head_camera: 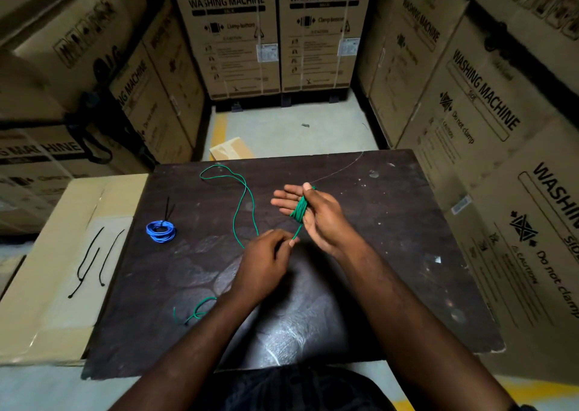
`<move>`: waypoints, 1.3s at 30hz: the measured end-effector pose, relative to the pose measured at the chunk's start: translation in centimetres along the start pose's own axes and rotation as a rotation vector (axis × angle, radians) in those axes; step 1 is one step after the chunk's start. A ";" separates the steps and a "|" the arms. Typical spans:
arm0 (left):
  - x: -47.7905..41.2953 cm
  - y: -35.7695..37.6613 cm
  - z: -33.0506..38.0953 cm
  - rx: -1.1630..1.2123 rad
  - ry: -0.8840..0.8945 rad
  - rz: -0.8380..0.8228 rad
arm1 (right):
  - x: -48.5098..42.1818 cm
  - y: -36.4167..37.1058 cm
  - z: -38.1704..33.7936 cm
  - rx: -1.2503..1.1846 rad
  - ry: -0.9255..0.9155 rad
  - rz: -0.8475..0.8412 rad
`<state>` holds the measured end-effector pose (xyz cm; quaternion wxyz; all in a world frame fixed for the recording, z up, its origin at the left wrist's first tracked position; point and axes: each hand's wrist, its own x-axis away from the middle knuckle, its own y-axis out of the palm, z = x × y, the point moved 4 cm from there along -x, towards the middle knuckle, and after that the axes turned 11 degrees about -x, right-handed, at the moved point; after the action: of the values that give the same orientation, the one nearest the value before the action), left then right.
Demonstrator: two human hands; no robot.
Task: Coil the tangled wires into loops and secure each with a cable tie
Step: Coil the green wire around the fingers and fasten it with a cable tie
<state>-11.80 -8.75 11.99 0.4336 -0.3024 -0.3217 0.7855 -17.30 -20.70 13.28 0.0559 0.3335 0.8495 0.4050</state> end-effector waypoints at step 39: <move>-2.4 -2.8 -0.4 0.211 -0.287 0.310 | 1.2 0.5 2.2 -0.083 -0.001 -0.099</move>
<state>-9.06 -9.58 14.31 0.2868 -0.1865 -0.2458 0.9070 -17.20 -18.31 12.37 0.0899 0.2887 0.8474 0.4365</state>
